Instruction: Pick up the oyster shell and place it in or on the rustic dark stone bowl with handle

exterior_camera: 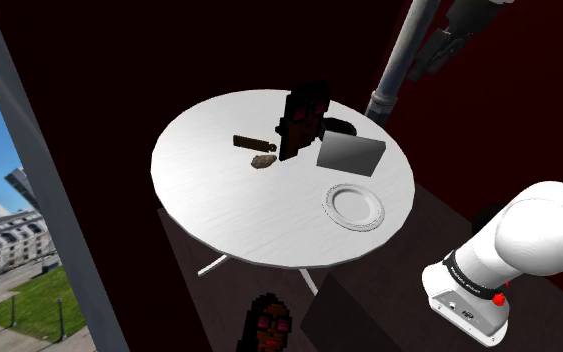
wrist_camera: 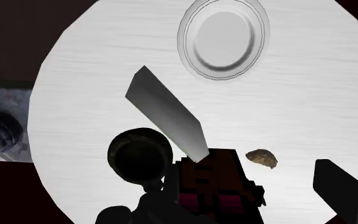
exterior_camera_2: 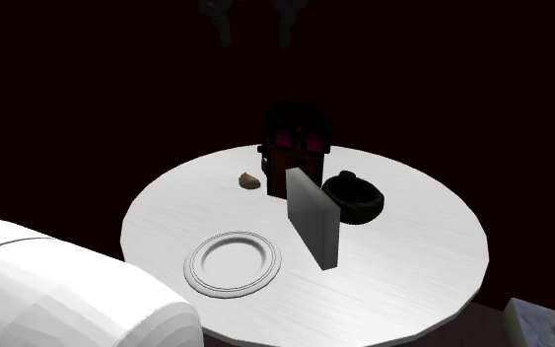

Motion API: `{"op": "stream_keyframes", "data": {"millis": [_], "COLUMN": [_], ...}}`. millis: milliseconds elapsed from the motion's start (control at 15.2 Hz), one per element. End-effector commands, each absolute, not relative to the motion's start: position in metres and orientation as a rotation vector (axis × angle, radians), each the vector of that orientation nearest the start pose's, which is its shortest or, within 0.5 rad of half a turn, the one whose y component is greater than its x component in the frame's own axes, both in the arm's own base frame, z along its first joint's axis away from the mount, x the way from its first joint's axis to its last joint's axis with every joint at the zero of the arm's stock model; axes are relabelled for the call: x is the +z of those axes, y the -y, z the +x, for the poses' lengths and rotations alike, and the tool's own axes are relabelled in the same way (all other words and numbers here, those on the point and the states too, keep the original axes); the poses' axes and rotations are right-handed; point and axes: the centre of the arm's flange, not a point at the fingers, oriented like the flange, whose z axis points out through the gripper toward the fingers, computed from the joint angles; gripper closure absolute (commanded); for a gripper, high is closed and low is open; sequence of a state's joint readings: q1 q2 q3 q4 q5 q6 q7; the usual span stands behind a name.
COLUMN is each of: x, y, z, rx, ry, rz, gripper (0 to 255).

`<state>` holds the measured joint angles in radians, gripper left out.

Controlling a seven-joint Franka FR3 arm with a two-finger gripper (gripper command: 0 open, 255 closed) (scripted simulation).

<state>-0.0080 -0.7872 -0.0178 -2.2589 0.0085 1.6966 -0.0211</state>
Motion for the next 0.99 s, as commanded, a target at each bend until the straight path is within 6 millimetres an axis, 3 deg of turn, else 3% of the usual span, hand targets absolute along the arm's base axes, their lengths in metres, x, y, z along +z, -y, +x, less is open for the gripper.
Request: {"op": "stream_keyframes", "data": {"millis": [0,462,924], "x": [0.650,0.591,0.529], "y": [0.010,-0.001,-0.025], "z": [0.318,0.391,0.458], "rx": [-0.351,-0.321,-0.286], "ry": [-0.001,0.333,0.667], "rz": [-3.105,-3.111,-3.081], "gripper": [0,0,0]}}
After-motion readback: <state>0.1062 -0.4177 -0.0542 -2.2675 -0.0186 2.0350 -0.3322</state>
